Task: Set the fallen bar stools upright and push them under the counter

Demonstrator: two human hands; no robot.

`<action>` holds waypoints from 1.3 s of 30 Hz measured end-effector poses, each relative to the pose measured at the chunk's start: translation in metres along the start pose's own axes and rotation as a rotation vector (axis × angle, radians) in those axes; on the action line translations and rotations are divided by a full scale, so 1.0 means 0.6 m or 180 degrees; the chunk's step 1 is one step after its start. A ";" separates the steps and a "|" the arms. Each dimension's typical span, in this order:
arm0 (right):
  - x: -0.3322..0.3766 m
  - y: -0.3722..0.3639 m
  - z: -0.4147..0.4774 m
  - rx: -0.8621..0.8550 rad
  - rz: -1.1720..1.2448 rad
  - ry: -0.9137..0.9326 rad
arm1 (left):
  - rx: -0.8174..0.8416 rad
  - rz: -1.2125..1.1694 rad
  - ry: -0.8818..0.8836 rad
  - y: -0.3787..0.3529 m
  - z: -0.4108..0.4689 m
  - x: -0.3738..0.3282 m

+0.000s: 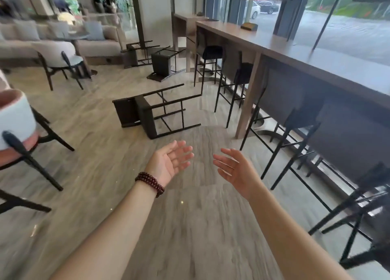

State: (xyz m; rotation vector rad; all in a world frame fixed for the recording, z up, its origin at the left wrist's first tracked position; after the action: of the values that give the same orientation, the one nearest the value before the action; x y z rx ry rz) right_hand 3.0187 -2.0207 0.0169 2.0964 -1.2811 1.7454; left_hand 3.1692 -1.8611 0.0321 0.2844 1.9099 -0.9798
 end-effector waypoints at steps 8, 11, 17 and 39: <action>0.011 -0.117 0.240 0.0401 -0.0131 -0.0177 | -0.0483 -0.0187 -0.0194 0.132 0.157 -0.101; 0.030 -0.169 0.333 0.0537 -0.0212 -0.0269 | -0.0595 -0.0228 -0.0257 0.169 0.222 -0.147; 0.040 -0.286 0.497 0.0784 -0.0474 -0.0400 | -0.0804 -0.0335 -0.0374 0.259 0.341 -0.234; -0.058 -0.781 1.063 0.0892 -0.0939 -0.0376 | -0.0695 0.0742 -0.0223 0.729 0.791 -0.607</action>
State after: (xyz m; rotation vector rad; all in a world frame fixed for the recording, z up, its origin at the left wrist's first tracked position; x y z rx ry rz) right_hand 3.8075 -2.0760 -0.0311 2.4223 -0.7310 1.7744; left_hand 3.9091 -1.8518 -0.0068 0.3315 1.8524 -0.6140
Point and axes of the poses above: each hand's wrist, its own z-axis towards the middle knuckle, its own y-axis out of the back of the hand, x = y × z, the point moved 2 cm from there along z, towards the middle knuckle
